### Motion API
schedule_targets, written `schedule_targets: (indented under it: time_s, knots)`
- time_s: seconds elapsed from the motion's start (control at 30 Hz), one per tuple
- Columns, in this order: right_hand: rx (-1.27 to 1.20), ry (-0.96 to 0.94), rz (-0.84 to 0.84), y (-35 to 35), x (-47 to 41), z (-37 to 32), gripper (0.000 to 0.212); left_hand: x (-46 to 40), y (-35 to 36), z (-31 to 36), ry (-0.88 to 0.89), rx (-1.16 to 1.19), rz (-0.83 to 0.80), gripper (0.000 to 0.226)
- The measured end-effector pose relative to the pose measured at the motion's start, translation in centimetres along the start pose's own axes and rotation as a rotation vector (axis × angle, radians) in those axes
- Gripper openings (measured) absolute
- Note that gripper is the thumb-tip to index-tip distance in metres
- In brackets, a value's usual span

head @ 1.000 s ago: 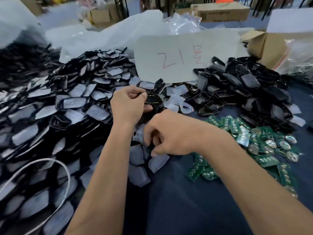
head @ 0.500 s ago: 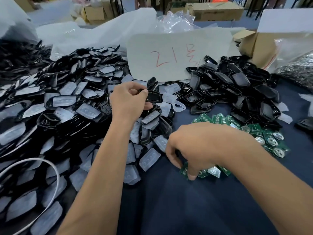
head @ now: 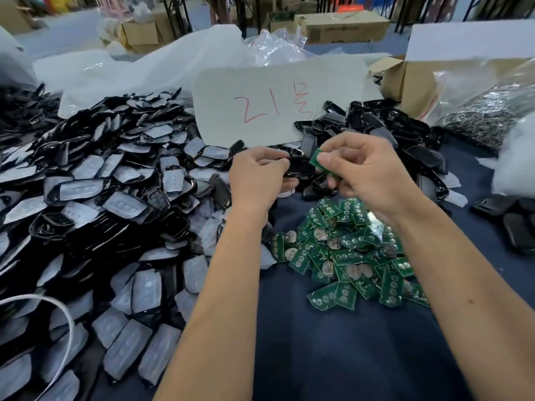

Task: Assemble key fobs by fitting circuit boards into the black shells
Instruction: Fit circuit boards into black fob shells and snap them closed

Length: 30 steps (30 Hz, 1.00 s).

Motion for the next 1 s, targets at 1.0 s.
schedule_targets:
  time_s: [1.0]
  knots:
    - [0.142,-0.019,0.352,1.2,-0.1,2.7,0.011,-0.5,1.7,-1.1,0.049,0.1,-0.161,0.022]
Point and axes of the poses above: each hand's wrist, its own x-axis away from the middle knuckle, its own y-axis out of the palm, z = x × y, the point moved 1 cm from there along -x, towards the middle knuckle, and after that the axes turned 7 degrees about -y, right-handed, at the moved point
